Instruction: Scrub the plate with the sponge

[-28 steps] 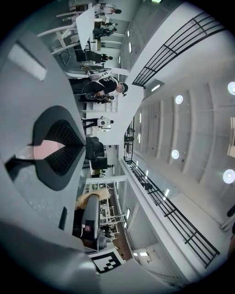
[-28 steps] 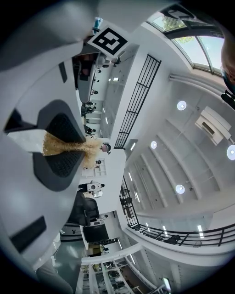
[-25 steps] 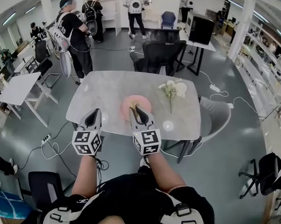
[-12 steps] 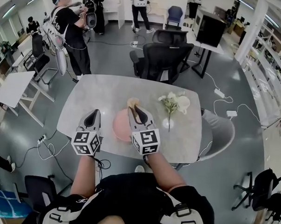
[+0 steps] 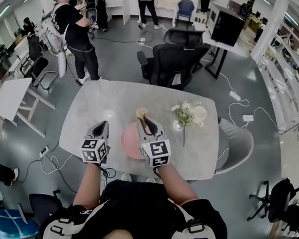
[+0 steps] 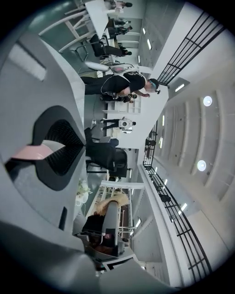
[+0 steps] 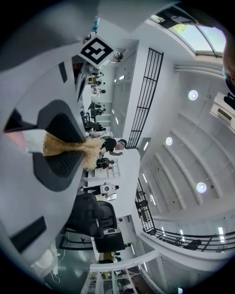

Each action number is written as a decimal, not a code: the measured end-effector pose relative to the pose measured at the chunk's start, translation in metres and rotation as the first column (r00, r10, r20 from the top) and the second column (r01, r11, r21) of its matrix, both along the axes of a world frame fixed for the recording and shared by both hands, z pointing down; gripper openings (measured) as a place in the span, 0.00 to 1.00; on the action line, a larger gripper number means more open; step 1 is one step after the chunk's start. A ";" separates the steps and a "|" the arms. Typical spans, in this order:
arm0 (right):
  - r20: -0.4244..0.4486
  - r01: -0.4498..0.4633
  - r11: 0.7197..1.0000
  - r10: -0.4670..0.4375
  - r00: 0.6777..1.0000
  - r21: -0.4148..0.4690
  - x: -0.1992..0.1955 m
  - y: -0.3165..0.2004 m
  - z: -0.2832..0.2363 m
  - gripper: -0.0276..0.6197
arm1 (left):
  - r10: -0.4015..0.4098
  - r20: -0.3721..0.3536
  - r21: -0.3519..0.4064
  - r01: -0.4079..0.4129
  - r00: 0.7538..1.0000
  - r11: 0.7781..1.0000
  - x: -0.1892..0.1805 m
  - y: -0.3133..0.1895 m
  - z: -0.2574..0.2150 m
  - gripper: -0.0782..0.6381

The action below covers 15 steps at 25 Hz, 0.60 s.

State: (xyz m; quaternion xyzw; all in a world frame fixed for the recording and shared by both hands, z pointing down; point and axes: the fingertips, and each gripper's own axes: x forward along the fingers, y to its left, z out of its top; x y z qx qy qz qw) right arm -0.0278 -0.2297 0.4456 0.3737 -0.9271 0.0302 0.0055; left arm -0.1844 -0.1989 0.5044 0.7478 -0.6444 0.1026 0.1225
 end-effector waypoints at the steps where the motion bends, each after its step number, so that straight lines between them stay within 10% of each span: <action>1: -0.003 -0.010 1.000 0.010 1.000 -0.001 -0.002 -0.004 0.000 0.13 | 0.013 -0.005 -0.022 -0.013 1.000 1.000 -0.003 -0.005 0.008 0.11; 15: -0.093 -0.171 0.978 0.160 0.983 -0.122 0.012 -0.020 0.044 0.13 | 0.193 -0.062 -0.343 -0.202 0.979 0.918 0.005 -0.036 0.137 0.26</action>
